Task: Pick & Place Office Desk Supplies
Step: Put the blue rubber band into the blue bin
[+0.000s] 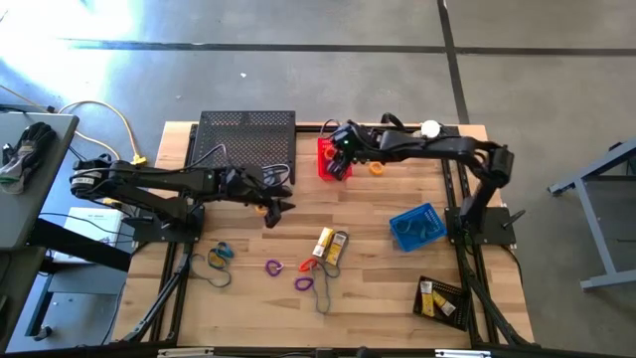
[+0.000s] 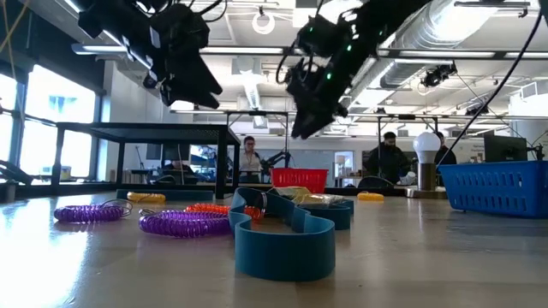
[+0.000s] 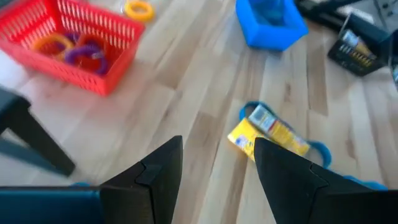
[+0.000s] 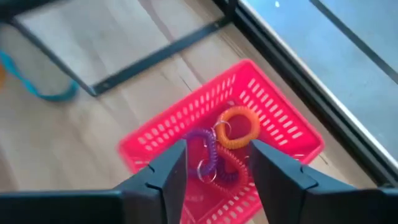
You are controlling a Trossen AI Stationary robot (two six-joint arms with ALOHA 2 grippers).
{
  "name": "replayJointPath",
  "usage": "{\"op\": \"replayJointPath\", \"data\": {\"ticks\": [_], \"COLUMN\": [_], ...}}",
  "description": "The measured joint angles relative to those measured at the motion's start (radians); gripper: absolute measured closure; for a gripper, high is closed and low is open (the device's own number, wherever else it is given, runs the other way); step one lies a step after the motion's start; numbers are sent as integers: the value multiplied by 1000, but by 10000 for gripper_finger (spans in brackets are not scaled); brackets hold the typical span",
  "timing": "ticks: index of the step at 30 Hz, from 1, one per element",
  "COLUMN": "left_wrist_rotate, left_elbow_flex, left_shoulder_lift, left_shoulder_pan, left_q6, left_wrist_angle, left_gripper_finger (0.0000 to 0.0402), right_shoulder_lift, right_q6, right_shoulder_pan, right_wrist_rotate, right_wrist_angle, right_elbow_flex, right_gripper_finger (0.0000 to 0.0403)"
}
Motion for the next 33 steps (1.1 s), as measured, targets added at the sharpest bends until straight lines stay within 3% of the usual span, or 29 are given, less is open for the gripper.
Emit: {"op": "replayJointPath", "data": {"ticks": [11,17,21,25,28,33], "left_wrist_rotate": [13,30,37,111,159,149], "left_elbow_flex": [0,55,104,107,107,106], "left_shoulder_lift": [-11,-67,-98,-107,-96,-76], "left_shoulder_pan": [2,-3,-29,-73,-101,-162], "left_q6": [-22,-55,-148,-311,-449,-640], "left_wrist_angle": [-67,-328,-541,-684,-777,-877], "left_gripper_finger": [208,208,208,208,208,208], "right_shoulder_lift": [-184,-207,-207,-207,-207,-207], "right_q6": [86,176,230,240,242,238], "right_shoulder_pan": [84,131,162,199,221,248], "right_wrist_rotate": [-33,-28,-31,-31,-31,-30], "right_wrist_angle": [-311,-511,-563,-557,-551,-516], "right_elbow_flex": [0,0,-2,-13,-13,-13], "right_gripper_finger": [239,239,239,239,239,239]}}
